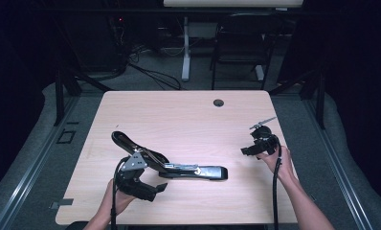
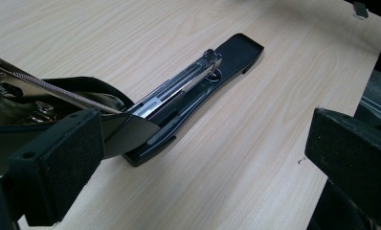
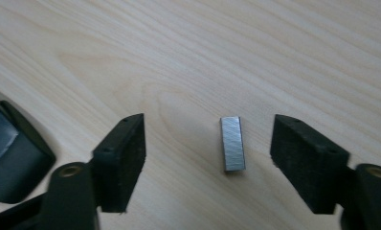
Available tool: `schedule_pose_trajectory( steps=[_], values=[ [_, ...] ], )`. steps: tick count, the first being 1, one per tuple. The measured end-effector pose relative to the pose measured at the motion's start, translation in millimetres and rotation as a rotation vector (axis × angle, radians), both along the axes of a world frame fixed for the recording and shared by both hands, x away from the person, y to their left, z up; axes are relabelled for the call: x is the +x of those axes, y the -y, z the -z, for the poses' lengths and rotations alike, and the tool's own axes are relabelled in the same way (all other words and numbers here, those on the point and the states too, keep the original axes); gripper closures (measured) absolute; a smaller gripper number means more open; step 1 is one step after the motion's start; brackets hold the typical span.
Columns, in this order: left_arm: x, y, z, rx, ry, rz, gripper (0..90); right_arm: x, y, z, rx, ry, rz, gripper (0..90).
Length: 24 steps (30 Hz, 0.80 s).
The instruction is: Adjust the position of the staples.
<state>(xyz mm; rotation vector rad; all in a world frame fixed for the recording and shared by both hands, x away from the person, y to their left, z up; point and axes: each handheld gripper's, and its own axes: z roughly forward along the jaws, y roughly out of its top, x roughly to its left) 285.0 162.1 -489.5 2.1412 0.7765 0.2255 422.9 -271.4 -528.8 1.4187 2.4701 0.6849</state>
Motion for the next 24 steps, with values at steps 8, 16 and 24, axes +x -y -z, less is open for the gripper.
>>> schedule_pose_trajectory(
  steps=[8, 16, 24],
  values=[
    [1.3, 2.1, 1.6, 0.009, -0.003, 0.008, 0.0, 8.5, 3.6, 8.0, -0.035, -0.045, 0.017, 58.8],
    [1.7, 0.6, 1.0, -0.002, 0.01, 0.004, 0.1, 8.1, 2.7, 14.1, -0.049, -0.051, 0.011, 70.3],
    [0.8, 2.9, 1.5, 0.006, 0.014, 0.015, 0.2, 7.5, 4.4, 14.6, -0.06, -0.041, 0.02, 71.0]
  ],
)
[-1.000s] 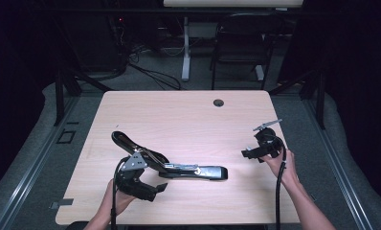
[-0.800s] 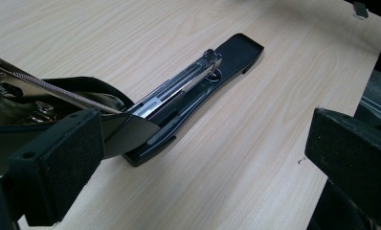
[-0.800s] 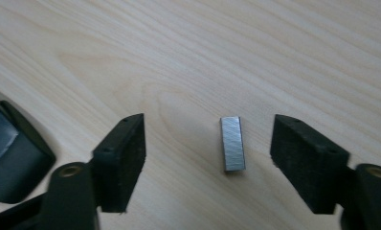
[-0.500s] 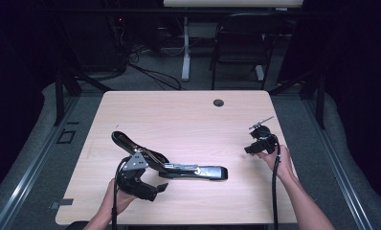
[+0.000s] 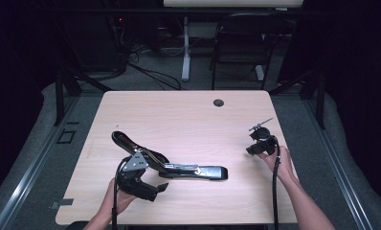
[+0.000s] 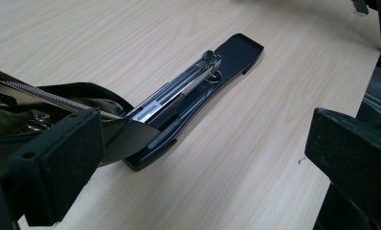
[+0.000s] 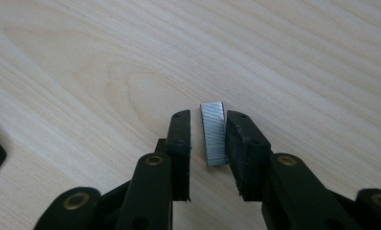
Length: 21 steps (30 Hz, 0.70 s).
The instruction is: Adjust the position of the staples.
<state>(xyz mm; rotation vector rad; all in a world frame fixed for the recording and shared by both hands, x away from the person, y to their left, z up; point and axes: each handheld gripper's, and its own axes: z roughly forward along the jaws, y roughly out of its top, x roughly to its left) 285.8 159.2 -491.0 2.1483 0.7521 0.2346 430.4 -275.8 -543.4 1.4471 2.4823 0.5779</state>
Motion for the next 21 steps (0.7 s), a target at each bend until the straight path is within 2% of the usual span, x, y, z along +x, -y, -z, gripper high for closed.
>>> schedule_pose_trajectory(
  steps=[4, 6, 7, 16, 19, 21],
  values=[
    [0.3, -0.1, 0.2, 0.002, 0.0, 0.001, 0.2, 0.7, 1.5, 3.9, -0.032, -0.012, 0.005, 72.6],
    [0.3, -0.1, 0.2, 0.004, 0.0, 0.002, 0.2, 0.7, 2.9, 3.7, -0.032, -0.014, 0.001, 75.8],
    [0.3, -0.1, 0.3, 0.004, 0.0, 0.001, 0.1, 0.2, 2.9, 3.9, -0.024, 0.0, 0.01, 77.7],
    [-0.2, -0.1, 0.5, 0.009, 0.005, -0.001, 0.1, -1.9, 0.4, -0.8, -0.041, 0.003, -0.013, 78.0],
    [-0.3, -0.4, 0.5, 0.012, 0.004, 0.0, 0.2, -4.2, -1.4, -1.8, -0.022, 0.017, -0.008, 78.0],
    [-0.8, -0.5, 0.2, 0.018, 0.011, -0.002, 0.2, -6.1, -2.2, -5.1, -0.033, 0.005, -0.03, 78.1]
  ],
)
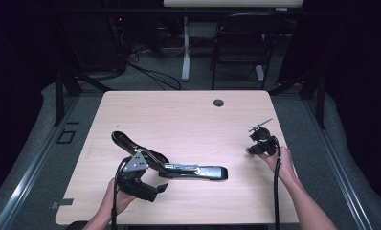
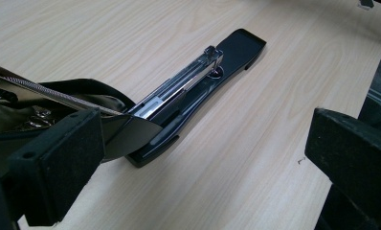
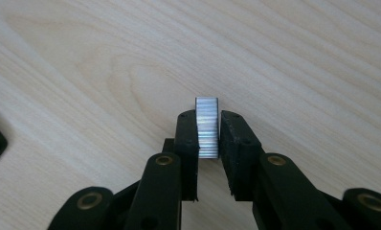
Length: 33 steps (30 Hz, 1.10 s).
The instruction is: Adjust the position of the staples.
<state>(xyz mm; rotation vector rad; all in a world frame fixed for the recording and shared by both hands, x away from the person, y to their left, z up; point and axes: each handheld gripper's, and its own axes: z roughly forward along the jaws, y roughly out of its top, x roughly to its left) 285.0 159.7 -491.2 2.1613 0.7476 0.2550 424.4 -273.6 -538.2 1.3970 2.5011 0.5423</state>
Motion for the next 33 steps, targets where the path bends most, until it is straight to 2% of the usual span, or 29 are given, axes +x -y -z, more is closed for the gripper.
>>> schedule_pose_trajectory(
  steps=[2, 5, 7, 12, 13, 20, 25, 33],
  values=[
    [-1.3, -0.1, -1.4, 0.011, 0.024, -0.002, 0.2, -2.1, -1.7, -1.0, -0.001, 0.003, -0.007, 78.1],
    [-1.4, 0.6, -1.3, 0.014, 0.03, -0.002, 0.2, -6.3, -4.9, -3.3, 0.001, 0.01, -0.022, 78.2],
    [-1.1, 1.0, -0.8, 0.016, 0.018, 0.005, 0.2, -8.0, -5.6, -5.5, 0.007, 0.01, -0.032, 78.2],
    [-1.5, 1.6, -1.0, 0.019, 0.023, 0.008, 0.2, -11.9, -6.5, -9.6, 0.008, 0.013, -0.044, 78.2],
    [-1.5, 1.6, -0.7, 0.021, 0.022, 0.006, 0.2, -14.7, -7.7, -10.8, 0.031, 0.018, -0.041, 78.2],
    [-1.6, 3.0, 0.4, 0.031, 0.021, 0.019, 0.2, -22.6, -11.9, -15.2, 0.02, 0.009, -0.078, 78.2],
    [-2.2, 3.0, 0.0, 0.038, 0.025, 0.015, 0.2, -30.0, -19.0, -16.6, 0.034, 0.008, -0.093, 78.2],
    [-2.6, 2.5, -1.0, 0.045, 0.03, 0.017, 0.2, -48.9, -36.2, -22.8, 0.04, -0.01, -0.162, 78.2]
  ],
)
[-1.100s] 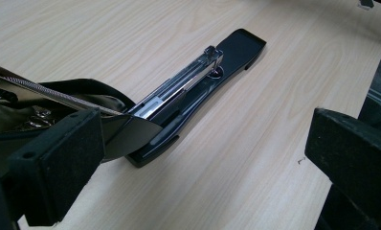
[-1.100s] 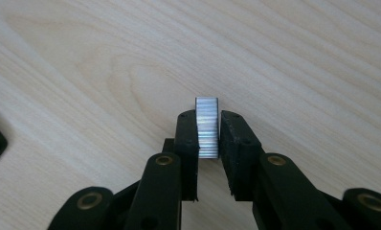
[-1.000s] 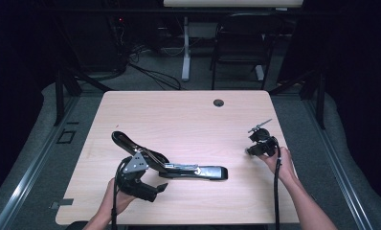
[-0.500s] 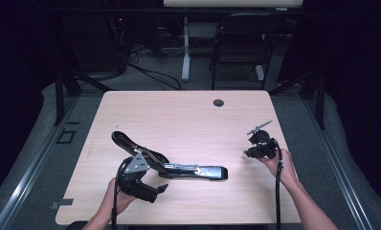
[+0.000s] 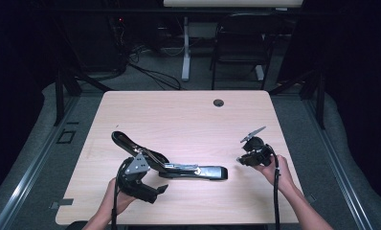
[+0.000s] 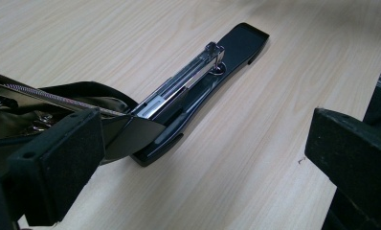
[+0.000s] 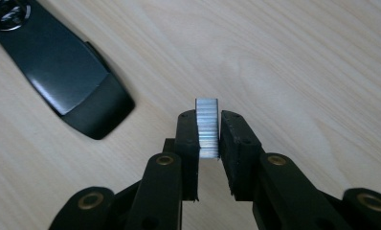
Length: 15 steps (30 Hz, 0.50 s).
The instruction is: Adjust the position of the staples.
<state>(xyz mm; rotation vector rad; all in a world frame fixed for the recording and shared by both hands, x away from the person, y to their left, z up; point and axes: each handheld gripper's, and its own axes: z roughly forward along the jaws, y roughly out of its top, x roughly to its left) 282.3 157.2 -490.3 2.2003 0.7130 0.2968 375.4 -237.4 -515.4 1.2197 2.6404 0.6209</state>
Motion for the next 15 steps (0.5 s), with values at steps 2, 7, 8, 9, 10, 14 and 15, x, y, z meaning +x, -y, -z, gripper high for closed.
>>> schedule_pose_trajectory(
  steps=[2, 7, 8, 9, 10, 14, 15],
  values=[
    [-0.1, -0.2, -0.2, 0.0, 0.001, 0.0, 0.2, -3.3, -3.6, -0.1, 0.011, 0.006, -0.002, 78.2],
    [0.3, -0.8, -0.2, 0.002, 0.002, -0.001, 0.2, -8.3, -8.2, -0.7, 0.002, -0.007, -0.021, 78.2],
    [0.3, -1.0, -0.3, 0.002, 0.002, -0.001, 0.2, -9.3, -8.7, -0.5, -0.004, -0.008, -0.026, 78.2],
    [0.2, -1.0, -0.4, 0.003, 0.003, -0.004, 0.2, -10.6, -9.5, 0.0, 0.001, -0.014, -0.022, 78.2],
    [0.2, -1.3, -0.5, 0.002, 0.003, -0.005, 0.2, -12.6, -9.3, 0.8, -0.008, -0.025, -0.032, 78.2],
    [0.1, -1.0, -0.5, 0.003, 0.004, -0.004, 0.2, -20.3, -10.5, 4.3, 0.003, -0.035, -0.026, 78.2],
    [-0.2, -0.5, -0.3, 0.002, 0.006, -0.004, 0.2, -21.8, -10.8, 4.1, -0.008, -0.045, -0.034, 78.2]
  ],
)
